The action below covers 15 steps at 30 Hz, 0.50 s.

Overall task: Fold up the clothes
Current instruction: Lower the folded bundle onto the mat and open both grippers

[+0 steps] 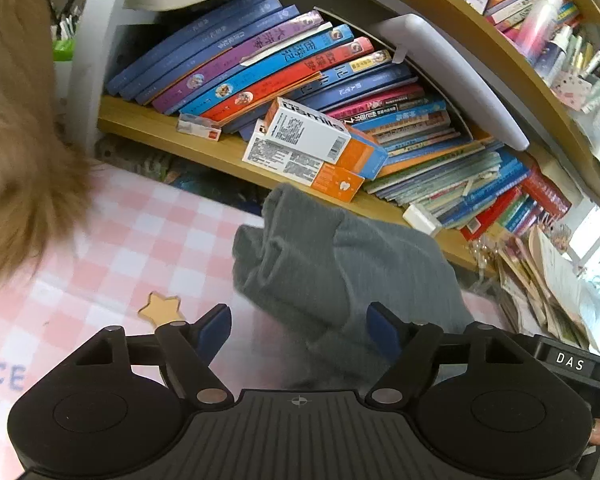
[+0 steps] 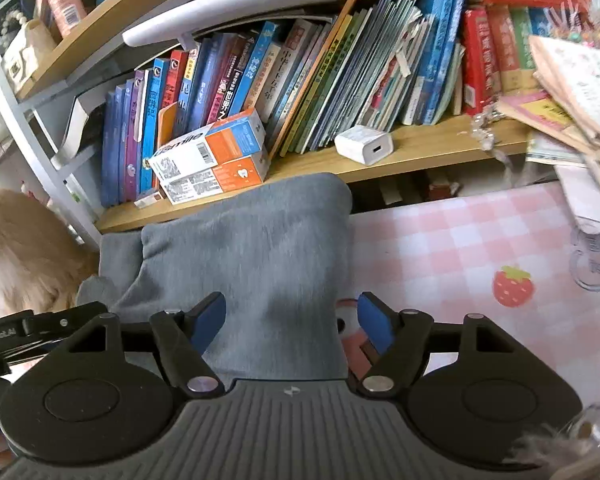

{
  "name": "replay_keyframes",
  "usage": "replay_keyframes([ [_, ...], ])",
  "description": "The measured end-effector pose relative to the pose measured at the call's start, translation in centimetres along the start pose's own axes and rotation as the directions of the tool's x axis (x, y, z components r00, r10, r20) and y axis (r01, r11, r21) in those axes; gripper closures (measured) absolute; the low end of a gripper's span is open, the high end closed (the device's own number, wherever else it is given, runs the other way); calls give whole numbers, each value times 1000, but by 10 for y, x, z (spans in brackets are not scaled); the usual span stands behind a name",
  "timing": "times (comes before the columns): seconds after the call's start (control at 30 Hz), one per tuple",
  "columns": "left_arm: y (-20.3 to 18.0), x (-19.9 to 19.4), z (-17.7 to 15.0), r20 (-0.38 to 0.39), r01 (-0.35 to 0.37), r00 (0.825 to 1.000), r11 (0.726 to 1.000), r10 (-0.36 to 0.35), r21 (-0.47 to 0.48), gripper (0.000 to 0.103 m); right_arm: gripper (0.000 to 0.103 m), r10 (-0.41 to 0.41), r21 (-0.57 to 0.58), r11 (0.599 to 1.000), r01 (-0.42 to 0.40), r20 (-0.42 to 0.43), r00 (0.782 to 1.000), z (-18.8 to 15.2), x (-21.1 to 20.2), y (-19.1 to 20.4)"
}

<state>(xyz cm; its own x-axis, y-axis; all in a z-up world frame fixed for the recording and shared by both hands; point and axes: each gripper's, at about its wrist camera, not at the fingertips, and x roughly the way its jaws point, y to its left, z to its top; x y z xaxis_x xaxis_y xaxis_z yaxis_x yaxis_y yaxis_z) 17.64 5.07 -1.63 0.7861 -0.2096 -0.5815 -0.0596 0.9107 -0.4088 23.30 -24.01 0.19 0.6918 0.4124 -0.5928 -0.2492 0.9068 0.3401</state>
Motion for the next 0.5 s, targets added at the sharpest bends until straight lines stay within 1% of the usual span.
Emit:
replay_keyframes([
  [0.13, -2, -15, -11, -2, -23, 1000, 1000, 23, 6, 26, 30, -21, -18, 1000, 21, 3, 1000, -16, -16, 10],
  [0.23, -6, -26, -19, 6, -46, 999, 998, 46, 31, 24, 27, -48, -47, 998, 49, 10, 999, -29, -29, 20],
  [0.3, -9, -33, -24, 13, -56, 998, 997, 55, 45, 21, 25, -68, -62, 996, 69, 18, 998, -38, -36, 28],
  [0.5, -19, -56, -37, 41, -84, 996, 992, 81, 98, 19, 20, -119, -101, 987, 122, 39, 992, -61, -57, 48],
])
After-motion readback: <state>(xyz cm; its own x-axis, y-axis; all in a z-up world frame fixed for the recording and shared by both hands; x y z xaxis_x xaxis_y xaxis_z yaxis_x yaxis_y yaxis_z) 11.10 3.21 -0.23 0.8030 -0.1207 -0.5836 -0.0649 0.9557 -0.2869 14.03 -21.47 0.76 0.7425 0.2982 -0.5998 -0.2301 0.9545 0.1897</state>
